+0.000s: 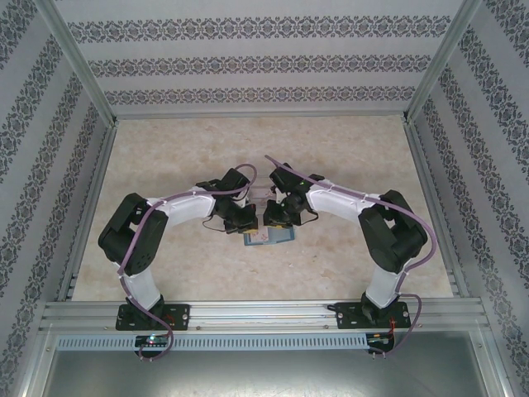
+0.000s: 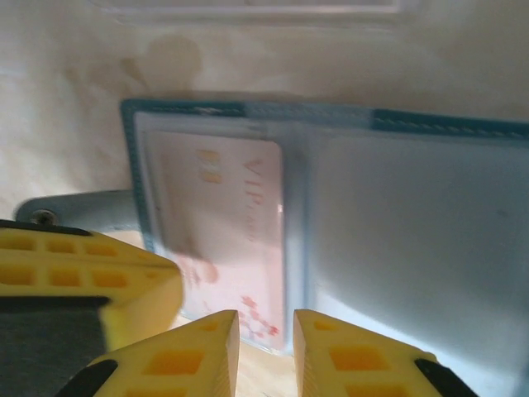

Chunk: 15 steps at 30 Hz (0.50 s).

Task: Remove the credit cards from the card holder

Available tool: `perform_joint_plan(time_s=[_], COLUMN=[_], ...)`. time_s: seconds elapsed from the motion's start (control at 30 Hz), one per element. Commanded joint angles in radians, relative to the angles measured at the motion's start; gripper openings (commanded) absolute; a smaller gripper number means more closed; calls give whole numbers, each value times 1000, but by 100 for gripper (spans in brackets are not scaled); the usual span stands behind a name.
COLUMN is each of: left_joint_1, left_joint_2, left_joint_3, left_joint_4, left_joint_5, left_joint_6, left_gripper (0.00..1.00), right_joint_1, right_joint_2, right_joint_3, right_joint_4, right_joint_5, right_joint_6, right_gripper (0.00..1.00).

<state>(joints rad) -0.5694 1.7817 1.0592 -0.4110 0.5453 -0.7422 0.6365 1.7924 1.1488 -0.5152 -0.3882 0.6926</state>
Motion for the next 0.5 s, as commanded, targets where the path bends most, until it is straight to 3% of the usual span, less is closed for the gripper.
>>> perform_joint_plan(time_s=[0.0, 0.47], left_joint_1=[-9, -9], left_joint_2=[21, 37], left_joint_3=[-14, -19], left_joint_4=[17, 7], left_joint_5=[-10, -19], left_joint_6=[-10, -1], left_gripper=[0, 0], right_joint_1=[-10, -15], right_joint_2=[28, 74], right_joint_3=[-20, -30], right_joint_4=[87, 99], right_joint_5=[-87, -98], right_joint_6=[35, 33], right_gripper=[23, 23])
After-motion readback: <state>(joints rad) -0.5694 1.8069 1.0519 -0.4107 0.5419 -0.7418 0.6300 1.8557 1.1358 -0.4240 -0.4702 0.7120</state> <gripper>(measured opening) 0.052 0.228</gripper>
